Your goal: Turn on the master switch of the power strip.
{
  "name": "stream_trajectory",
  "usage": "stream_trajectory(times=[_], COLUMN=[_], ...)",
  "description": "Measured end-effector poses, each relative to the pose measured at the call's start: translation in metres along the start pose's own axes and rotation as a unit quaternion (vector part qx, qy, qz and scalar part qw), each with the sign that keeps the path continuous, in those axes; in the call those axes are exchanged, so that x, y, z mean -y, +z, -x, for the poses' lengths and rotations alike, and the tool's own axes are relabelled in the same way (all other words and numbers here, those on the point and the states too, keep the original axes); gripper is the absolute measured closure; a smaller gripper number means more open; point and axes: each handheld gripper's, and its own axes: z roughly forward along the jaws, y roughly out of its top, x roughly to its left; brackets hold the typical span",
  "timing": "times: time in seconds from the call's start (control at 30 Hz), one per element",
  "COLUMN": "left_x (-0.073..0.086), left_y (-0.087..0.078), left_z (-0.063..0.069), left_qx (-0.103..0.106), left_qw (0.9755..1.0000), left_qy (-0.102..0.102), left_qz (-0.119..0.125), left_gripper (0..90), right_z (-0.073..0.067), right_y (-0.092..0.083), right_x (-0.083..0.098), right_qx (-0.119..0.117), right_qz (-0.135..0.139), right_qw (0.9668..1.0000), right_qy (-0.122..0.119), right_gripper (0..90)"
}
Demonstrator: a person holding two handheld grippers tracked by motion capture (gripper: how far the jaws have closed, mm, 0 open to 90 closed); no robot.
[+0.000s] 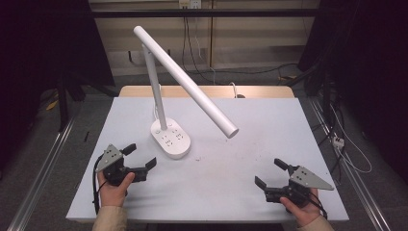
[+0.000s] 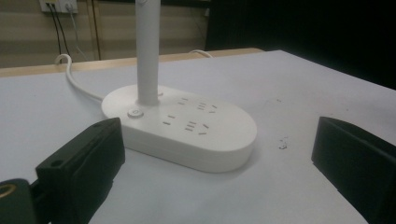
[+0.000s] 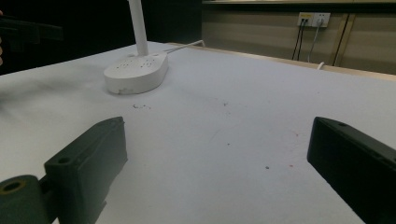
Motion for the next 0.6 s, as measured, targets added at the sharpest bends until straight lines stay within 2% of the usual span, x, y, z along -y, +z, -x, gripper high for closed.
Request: stream_trajectory(times=[0.13, 0.6], left_x=[-0.001, -0.006], left_y=[0.004, 0.016], left_z=[-0.001, -0.009], left_qx=[-0.010, -0.017], left_qw=[0.9999, 0.9998], left_qy=[-0.004, -0.008], left_qz=[-0.004, 0.001], left_gripper=[2.6, 2.8], right_z=[0.000, 0.000], right_y=[0.000, 0.000], right_x=[0.000, 0.000], right_qx=[-0.001, -0.001], right_qz=[0.000, 0.001], right_qw=[1.0000, 1.0000], right_qy=[0.000, -0.005], right_gripper=[4.4, 4.5])
